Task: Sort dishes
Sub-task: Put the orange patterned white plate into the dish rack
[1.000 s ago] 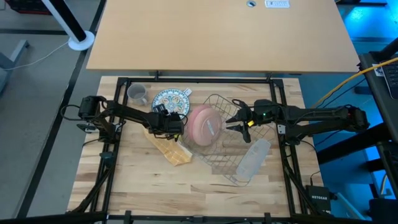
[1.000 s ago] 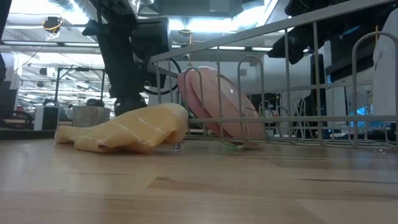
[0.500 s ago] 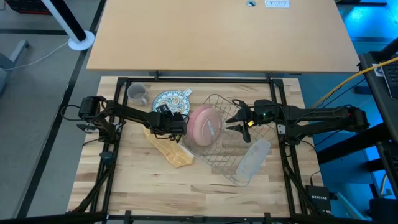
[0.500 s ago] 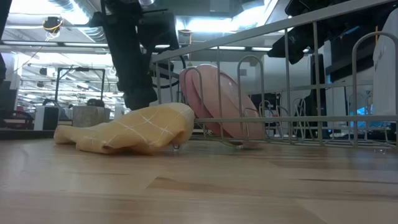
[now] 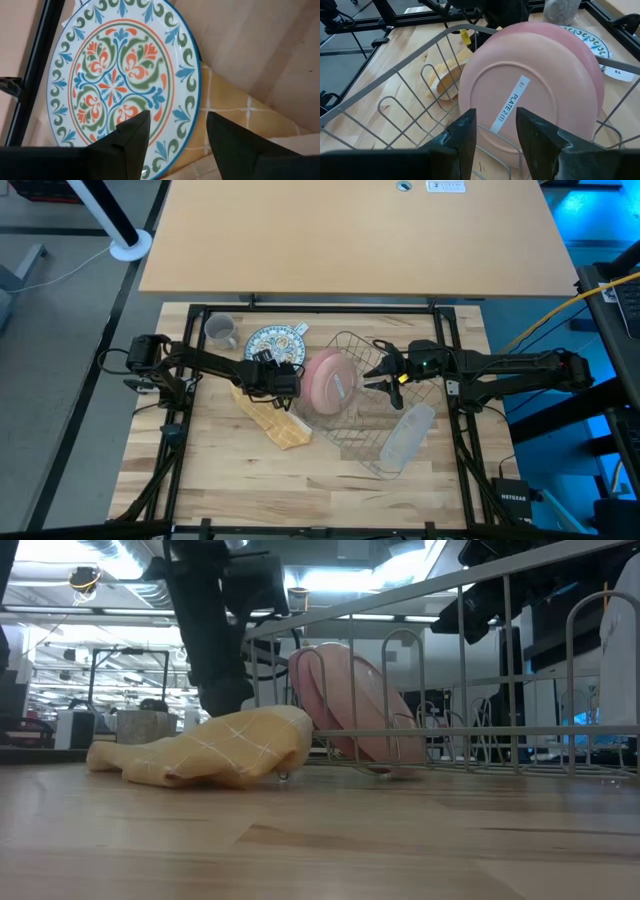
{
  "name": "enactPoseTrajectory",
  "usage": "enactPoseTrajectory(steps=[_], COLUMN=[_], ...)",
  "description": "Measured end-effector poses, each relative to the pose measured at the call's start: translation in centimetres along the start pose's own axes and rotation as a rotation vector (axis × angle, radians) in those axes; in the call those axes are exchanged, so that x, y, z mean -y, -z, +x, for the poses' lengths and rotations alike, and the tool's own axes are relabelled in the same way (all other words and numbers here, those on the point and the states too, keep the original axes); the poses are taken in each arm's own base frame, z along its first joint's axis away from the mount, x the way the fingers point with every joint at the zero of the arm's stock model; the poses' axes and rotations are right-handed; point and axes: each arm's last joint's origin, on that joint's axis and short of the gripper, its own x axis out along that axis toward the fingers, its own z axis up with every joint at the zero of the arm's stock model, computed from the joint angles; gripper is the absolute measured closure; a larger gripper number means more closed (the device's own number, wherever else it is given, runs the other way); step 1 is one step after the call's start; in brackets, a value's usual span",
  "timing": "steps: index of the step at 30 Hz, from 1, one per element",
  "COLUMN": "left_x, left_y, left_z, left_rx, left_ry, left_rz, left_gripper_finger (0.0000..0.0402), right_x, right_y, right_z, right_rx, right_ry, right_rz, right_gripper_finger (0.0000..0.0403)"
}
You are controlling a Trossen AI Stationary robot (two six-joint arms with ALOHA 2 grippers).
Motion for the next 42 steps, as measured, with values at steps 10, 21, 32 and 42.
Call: enactPoseTrajectory(steps=[10,21,32,42], left_x=[-0.1,0.1,-0.6,-1.6], left_y=[1.3,1.8,1.5,1.3], left_z=[1.1,1.6,2.0,2.7], left_rx=[-0.037,-0.032,-0.026,-0.05], left_ry=[-0.015,-0.016,-0.045,-0.048], left_rz=[-0.003,-0.012,0.012,0.101], left_gripper_finger=[0.0215,0.0215,0.0215,0.0215], right_x=[0.0,0.0,0.0,0.0], right_y=[0.0,-0.1,-0.1,-0.1], right_z=[0.0,0.0,0.0,0.0], right_rx=[0.001,0.007,0.008,0.008], right_ry=[0.0,0.0,0.0,0.0], right_rz=[0.0,-0.001,-0.001,-0.001], right_gripper_finger=[0.026,0.026,0.026,0.026])
